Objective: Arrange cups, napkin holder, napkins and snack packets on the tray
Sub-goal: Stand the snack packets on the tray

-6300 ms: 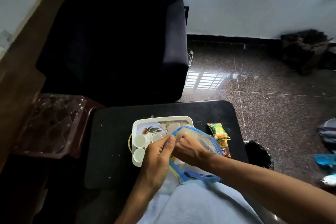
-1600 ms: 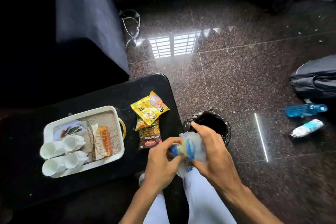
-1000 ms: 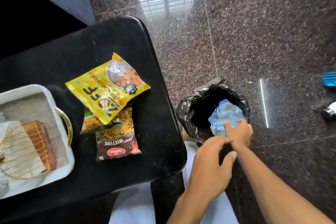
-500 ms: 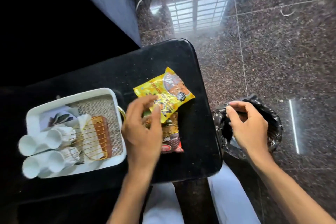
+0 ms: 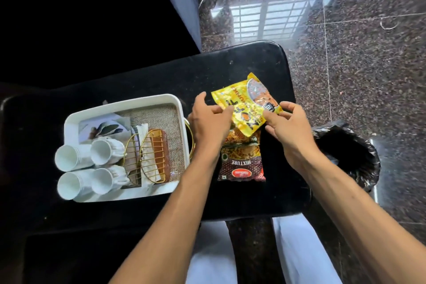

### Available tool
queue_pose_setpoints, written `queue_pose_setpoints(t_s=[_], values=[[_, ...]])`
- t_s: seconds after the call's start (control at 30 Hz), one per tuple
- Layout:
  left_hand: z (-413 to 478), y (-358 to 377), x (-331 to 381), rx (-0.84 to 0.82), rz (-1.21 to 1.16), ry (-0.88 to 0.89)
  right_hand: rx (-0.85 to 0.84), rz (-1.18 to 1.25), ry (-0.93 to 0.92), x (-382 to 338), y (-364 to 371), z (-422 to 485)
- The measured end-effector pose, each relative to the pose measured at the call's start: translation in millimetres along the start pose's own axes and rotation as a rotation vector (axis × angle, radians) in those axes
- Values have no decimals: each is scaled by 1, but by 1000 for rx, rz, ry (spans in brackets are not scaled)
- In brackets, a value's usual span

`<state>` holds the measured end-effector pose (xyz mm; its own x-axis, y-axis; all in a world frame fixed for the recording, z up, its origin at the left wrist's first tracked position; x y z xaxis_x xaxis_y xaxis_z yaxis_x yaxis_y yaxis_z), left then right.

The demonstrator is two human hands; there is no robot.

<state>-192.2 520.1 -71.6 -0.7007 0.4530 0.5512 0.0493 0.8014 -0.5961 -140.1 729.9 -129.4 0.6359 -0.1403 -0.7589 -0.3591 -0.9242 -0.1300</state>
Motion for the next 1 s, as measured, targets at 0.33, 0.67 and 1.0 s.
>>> queue_pose_setpoints(t_s=[0.33,0.67,1.0], values=[[-23,-13,51,59,-169,221,147,-331,-327,-47,-16,-12],[-97,-106,109,-20,161,932,30,-603,-963,-165,31,-122],[-84,-255,61,182,-17,1079,-13,-182,-858,-159,137,-199]])
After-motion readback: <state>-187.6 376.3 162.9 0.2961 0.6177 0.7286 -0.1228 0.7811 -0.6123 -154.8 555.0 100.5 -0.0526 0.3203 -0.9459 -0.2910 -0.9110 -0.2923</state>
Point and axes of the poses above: each hand's wrist, its own z-axis towards the middle knuckle, its own y-axis out of the palm, x = y × z, the point moved 9 cm from there along z, towards the middle knuckle, and after that the axes turned 6 degrees about -y, right-handed, at the moved point
